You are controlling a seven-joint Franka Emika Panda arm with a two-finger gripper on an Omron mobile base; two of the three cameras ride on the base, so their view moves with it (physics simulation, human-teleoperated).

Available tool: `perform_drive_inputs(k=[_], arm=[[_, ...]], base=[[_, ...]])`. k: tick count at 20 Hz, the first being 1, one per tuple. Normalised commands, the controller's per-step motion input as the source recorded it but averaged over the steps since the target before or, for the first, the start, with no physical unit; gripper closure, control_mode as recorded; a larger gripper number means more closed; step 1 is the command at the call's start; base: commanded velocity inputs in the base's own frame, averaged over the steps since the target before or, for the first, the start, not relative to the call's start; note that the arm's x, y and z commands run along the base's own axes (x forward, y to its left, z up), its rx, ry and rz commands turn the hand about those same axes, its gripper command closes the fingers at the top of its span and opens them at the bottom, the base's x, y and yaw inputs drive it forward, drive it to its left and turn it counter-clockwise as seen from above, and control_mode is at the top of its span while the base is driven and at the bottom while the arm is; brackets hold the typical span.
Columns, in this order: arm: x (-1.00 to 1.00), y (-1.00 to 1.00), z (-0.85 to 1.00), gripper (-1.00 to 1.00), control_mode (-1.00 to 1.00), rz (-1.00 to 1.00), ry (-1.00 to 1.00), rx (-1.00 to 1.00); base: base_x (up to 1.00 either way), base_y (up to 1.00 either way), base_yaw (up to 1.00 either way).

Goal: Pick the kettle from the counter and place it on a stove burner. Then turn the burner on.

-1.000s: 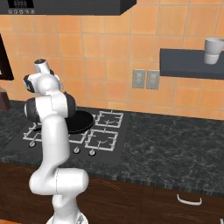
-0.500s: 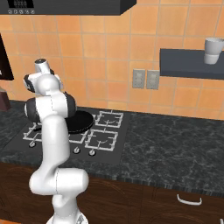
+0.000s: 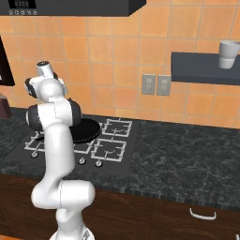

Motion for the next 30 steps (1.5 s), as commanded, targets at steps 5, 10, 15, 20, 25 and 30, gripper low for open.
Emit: perform_drive_inputs(k=[5, 10, 15, 20, 25, 30], arm=[[-0.34, -0.03, 0.59, -1.0, -1.0, -0.01, 0.0, 0.0], [-0.97, -0.2, 0.21, -1.0, -1.0, -0.05, 0.08, 0.0], [-1.0, -0.33, 0.01, -1.0, -1.0, -0.1, 0.19, 0.0], [-1.0, -0.53, -0.05, -1.0, -1.0, -0.18, 0.29, 0.0], [-0.99, -0.54, -0.21, -1.0, -1.0, -0.27, 0.35, 0.0], [-0.97, -0.31, -0.26, -1.0, -1.0, -0.31, 0.14, -0.04]], base=[[0.0, 0.0, 0.0], [0.0, 0.0, 0.0], [0.0, 0.0, 0.0], [0.0, 0.0, 0.0], [0.0, 0.0, 0.0], [0.0, 0.0, 0.0]])
